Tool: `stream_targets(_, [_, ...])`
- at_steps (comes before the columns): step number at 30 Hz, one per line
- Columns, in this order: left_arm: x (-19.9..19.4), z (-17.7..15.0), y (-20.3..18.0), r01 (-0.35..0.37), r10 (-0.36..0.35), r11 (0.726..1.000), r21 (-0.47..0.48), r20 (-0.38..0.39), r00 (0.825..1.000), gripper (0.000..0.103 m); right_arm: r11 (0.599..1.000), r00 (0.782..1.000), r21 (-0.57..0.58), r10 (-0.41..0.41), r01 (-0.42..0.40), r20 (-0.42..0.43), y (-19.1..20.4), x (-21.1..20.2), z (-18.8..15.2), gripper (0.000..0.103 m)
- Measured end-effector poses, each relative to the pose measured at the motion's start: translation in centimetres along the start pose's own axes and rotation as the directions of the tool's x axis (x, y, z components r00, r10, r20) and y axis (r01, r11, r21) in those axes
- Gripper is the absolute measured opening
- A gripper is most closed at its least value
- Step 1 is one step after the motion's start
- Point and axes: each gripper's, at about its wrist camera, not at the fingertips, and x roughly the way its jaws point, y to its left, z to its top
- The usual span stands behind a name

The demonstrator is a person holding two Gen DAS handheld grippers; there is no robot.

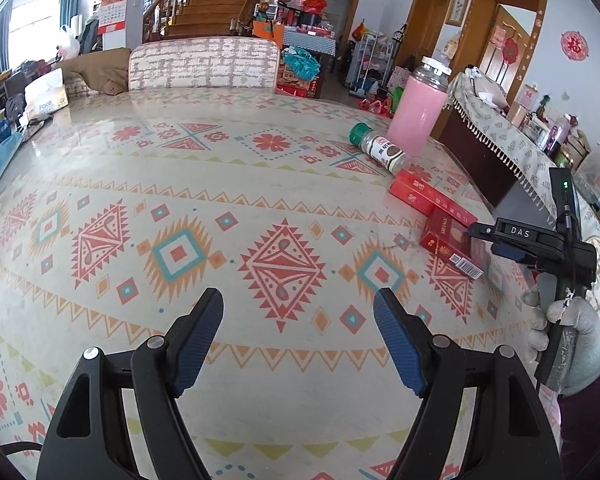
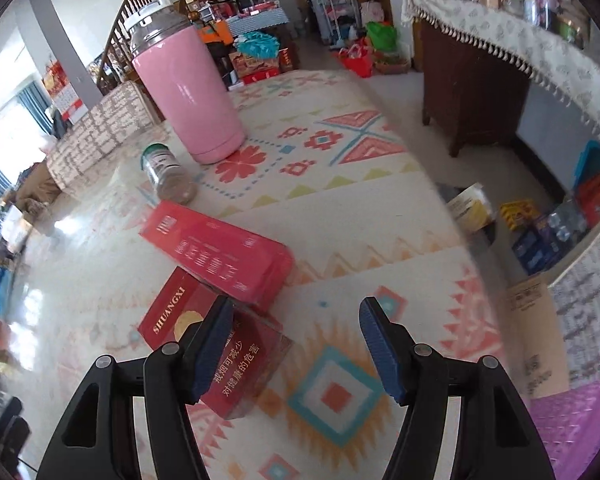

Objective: Collect trash
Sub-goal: 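Withdraw both open tools toward the red cigarette boxes on the table, then grasp the long red carton with the right tool and lift it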

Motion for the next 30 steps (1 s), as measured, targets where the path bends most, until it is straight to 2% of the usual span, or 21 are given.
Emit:
stream_targets(5, [0.1, 0.1, 0.3, 0.005, -0.005, 1.0, -0.015, -0.007, 1.0, 0.077, 0.997, 0.998, -0.037, 0.06, -0.061, -0.035, 2.0, 0.4, -0.8, 0.07])
stream_targets(13, [0.1, 0.2, 0.4, 0.003, -0.003, 1.0, -0.017, -0.006, 1.0, 0.077, 0.975, 0.981, -0.14, 0.156, -0.171, -0.114, 7.1, 0.0, -4.2, 0.07])
stream_targets(21, [-0.3, 0.4, 0.7, 0.003, -0.003, 1.0, -0.027, -0.006, 1.0, 0.077, 0.938, 0.945, -0.164, 0.275, -0.304, -0.18, 10.3, -1.2, -6.5, 0.07])
stream_targets(25, [-0.3, 0.3, 0.7, 0.002, -0.002, 1.0, -0.024, -0.006, 1.0, 0.077, 0.942, 0.951, -0.163, 0.272, -0.295, -0.148, 9.8, -2.7, -6.6, 0.07])
stream_targets(30, [-0.5, 0.3, 0.4, 0.003, -0.003, 1.0, -0.012, -0.006, 1.0, 0.077, 0.966, 0.97, -0.115, 0.222, -0.232, -0.099, 7.1, -4.0, -6.0, 0.07])
